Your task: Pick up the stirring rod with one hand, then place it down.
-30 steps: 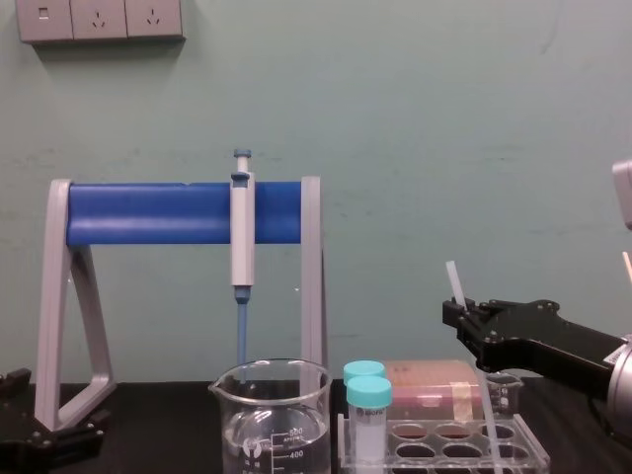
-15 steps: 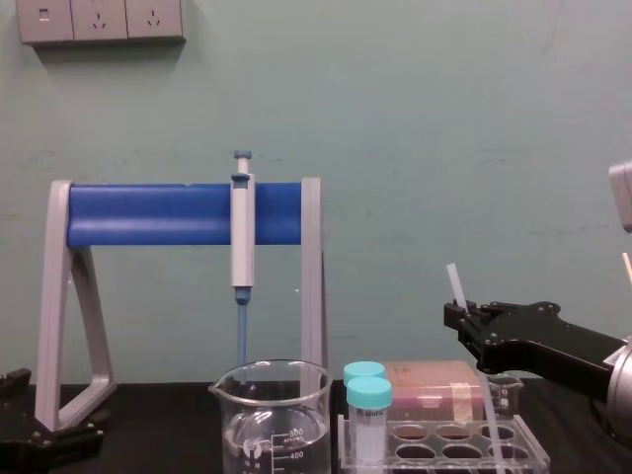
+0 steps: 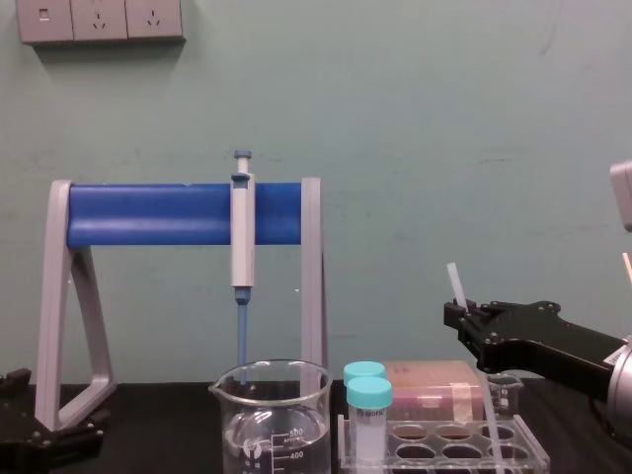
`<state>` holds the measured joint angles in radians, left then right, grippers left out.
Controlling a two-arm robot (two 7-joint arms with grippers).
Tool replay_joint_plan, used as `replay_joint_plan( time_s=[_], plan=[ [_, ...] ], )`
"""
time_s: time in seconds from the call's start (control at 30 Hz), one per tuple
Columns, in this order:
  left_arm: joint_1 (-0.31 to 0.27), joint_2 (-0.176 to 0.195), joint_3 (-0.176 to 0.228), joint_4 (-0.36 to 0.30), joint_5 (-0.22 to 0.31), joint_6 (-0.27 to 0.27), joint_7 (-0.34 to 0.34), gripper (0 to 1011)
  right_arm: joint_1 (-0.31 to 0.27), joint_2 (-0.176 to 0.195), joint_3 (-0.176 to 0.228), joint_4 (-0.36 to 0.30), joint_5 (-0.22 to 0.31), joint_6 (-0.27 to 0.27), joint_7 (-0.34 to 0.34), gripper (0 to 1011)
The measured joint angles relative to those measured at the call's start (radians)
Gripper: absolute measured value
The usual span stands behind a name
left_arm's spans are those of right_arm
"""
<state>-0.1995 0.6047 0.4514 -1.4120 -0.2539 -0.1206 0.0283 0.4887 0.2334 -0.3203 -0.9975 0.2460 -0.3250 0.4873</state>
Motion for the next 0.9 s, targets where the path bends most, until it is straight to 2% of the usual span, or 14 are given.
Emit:
replay_joint_plan(
  time_s=[0.07, 0.2, 0.23, 0.33, 0.4, 0.43, 0.53, 0.6, 0.63, 0.83, 0.9],
  plan=[
    [0.000, 0.000, 0.000, 0.000, 0.000, 0.000, 0.000, 1000, 0.000, 0.000, 0.000, 0.000, 0.000, 0.000, 0.000, 86],
    [0.000, 0.000, 0.000, 0.000, 0.000, 0.000, 0.000, 1000, 0.000, 0.000, 0.000, 0.000, 0.001, 0.000, 0.001, 215],
    [0.000, 0.000, 0.000, 0.000, 0.000, 0.000, 0.000, 1000, 0.000, 0.000, 0.000, 0.000, 0.001, 0.000, 0.001, 215],
    [0.000, 0.000, 0.000, 0.000, 0.000, 0.000, 0.000, 1000, 0.000, 0.000, 0.000, 0.000, 0.001, 0.000, 0.001, 358],
    [0.000, 0.000, 0.000, 0.000, 0.000, 0.000, 0.000, 1000, 0.000, 0.000, 0.000, 0.000, 0.001, 0.000, 0.001, 397],
    [0.000, 0.000, 0.000, 0.000, 0.000, 0.000, 0.000, 1000, 0.000, 0.000, 0.000, 0.000, 0.001, 0.000, 0.001, 457],
    [0.000, 0.000, 0.000, 0.000, 0.000, 0.000, 0.000, 1000, 0.000, 0.000, 0.000, 0.000, 0.001, 0.000, 0.002, 520],
    [0.000, 0.000, 0.000, 0.000, 0.000, 0.000, 0.000, 1000, 0.000, 0.000, 0.000, 0.000, 0.002, 0.000, 0.002, 618],
    [0.000, 0.000, 0.000, 0.000, 0.000, 0.000, 0.000, 1000, 0.000, 0.000, 0.000, 0.000, 0.002, 0.000, 0.002, 618],
    [0.000, 0.000, 0.000, 0.000, 0.000, 0.000, 0.000, 1000, 0.000, 0.000, 0.000, 0.000, 0.002, 0.000, 0.002, 833],
    [0.000, 0.000, 0.000, 0.000, 0.000, 0.000, 0.000, 1000, 0.000, 0.000, 0.000, 0.000, 0.001, 0.000, 0.002, 863]
  ],
)
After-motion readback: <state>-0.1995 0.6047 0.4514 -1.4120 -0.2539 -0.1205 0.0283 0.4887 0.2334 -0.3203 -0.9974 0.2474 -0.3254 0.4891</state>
